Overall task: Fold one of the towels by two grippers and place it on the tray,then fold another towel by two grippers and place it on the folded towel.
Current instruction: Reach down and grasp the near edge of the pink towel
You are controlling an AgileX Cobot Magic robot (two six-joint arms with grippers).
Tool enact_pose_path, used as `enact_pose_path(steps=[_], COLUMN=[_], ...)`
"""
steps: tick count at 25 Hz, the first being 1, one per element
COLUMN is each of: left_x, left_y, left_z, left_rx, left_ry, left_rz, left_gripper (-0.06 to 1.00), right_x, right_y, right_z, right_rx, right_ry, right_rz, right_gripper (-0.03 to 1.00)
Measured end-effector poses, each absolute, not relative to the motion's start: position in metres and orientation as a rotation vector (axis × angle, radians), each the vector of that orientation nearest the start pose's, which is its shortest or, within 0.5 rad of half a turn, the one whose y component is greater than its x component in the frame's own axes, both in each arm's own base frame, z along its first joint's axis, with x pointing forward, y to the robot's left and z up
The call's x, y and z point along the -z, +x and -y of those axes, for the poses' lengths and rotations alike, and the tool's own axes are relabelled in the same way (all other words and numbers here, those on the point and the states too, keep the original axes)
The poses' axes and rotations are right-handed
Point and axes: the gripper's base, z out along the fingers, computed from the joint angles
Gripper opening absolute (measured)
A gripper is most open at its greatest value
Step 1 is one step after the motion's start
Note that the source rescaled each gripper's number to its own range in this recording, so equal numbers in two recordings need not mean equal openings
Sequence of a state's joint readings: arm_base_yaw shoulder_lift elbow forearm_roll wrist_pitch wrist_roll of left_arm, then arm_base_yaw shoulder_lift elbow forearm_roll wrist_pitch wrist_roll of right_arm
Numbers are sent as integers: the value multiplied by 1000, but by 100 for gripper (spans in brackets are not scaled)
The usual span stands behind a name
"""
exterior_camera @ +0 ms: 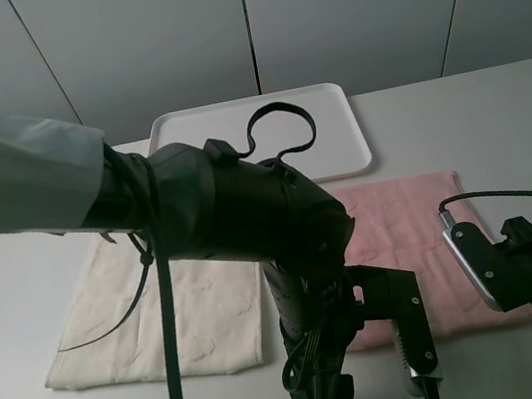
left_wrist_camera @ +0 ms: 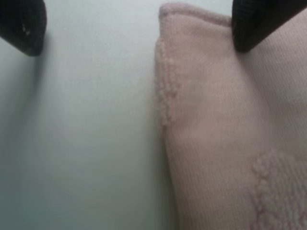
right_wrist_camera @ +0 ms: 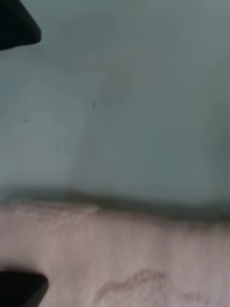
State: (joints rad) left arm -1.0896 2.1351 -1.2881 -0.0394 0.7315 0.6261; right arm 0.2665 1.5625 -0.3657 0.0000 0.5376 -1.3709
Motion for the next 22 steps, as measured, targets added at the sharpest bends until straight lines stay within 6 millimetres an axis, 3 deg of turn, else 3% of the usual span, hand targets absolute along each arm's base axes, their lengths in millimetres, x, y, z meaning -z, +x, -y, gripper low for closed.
enact_pose_path(steps=[10, 12, 15, 20, 22], left_x=[-93, -93, -93, -93, -93], left_y=[177, 178, 178, 178, 178], left_z=[345, 345, 345, 345, 345], left_rx=[-69, -67, -67, -67, -67], left_ry=[-2400, -2402, -2402, -2402, -2402], left_rz=[2132, 2131, 2131, 2131, 2131], left_gripper=[100, 100, 100, 100, 100], right_x=[-92, -90, -87, -86, -86], right_y=[159, 160, 165, 172, 173], right_z=[-42, -42, -43, -45, -45], right_rx=[-34, -31, -2, 32, 41], right_ry=[-2354, -2354, -2342, -2323, -2319], right_rz=[-2180, -2179, -2156, -2131, -2122], right_gripper=[100, 95, 70, 10, 2])
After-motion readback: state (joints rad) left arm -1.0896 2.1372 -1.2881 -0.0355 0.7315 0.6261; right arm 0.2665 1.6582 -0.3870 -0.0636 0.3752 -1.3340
